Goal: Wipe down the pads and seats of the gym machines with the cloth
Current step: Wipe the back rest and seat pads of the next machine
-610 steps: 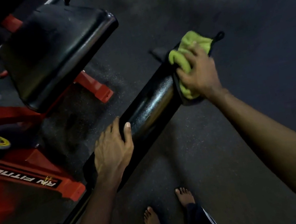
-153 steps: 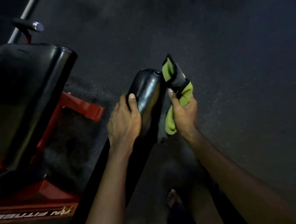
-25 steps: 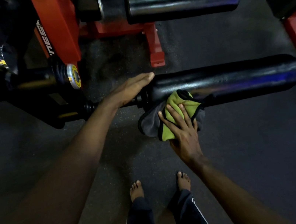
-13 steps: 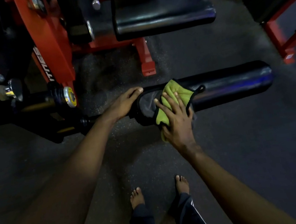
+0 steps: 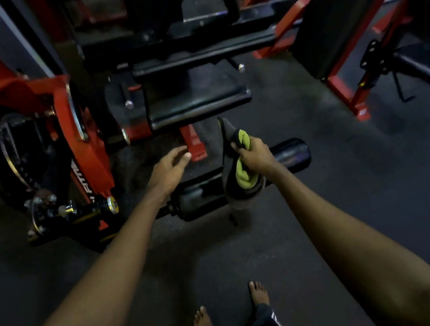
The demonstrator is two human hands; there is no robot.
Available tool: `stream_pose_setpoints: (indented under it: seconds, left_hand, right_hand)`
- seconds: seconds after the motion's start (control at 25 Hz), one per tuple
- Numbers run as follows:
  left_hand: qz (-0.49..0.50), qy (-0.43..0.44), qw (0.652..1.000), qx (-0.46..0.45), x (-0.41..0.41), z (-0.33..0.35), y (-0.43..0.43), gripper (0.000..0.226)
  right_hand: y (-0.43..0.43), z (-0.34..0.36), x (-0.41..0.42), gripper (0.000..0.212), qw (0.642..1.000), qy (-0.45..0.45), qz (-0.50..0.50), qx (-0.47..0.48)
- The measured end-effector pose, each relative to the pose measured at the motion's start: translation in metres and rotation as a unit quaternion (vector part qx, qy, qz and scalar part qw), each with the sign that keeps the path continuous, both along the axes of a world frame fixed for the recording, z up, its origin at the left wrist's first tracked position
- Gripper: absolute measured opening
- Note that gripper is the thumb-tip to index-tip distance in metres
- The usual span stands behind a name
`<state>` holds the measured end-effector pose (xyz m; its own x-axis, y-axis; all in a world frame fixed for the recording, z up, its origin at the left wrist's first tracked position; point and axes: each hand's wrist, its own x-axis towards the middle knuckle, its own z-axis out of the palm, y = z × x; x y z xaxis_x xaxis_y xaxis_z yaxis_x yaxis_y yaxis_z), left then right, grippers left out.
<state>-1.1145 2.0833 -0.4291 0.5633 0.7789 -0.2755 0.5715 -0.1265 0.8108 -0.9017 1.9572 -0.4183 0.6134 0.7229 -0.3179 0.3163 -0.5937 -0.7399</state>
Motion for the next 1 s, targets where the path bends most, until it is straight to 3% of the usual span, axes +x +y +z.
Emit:
stream_pose_setpoints:
  seconds: [0.28,0.52,0.84,1.0]
  left_hand:
    - [-0.062,-0.026,0.992,0.103,0.074,0.144,-0.002,0.039]
    - [-0.09,-0.065,0.981,0.157,0.159,0.217,-0.004,0.039]
    - [-0.07,-0.092,0.974,0.194,0.263,0.252,-0.006,0.041]
    - [-0.055,-0.072,0.973,0.213,0.302,0.263,0.019,0.042]
  right_hand:
    - [-0.03,0.149,0.089,0.026,0.994,-0.095,0.002,0.052]
    - [-0.051,0.234,0.171,0.02,0.984,-0.141,0.0,0.106]
    - [-0.053,0.278,0.289,0.019,0.973,-0.185,0.028,0.137]
    - [-0.018,0.285,0.328,0.018,0.972,-0.164,0.038,0.163]
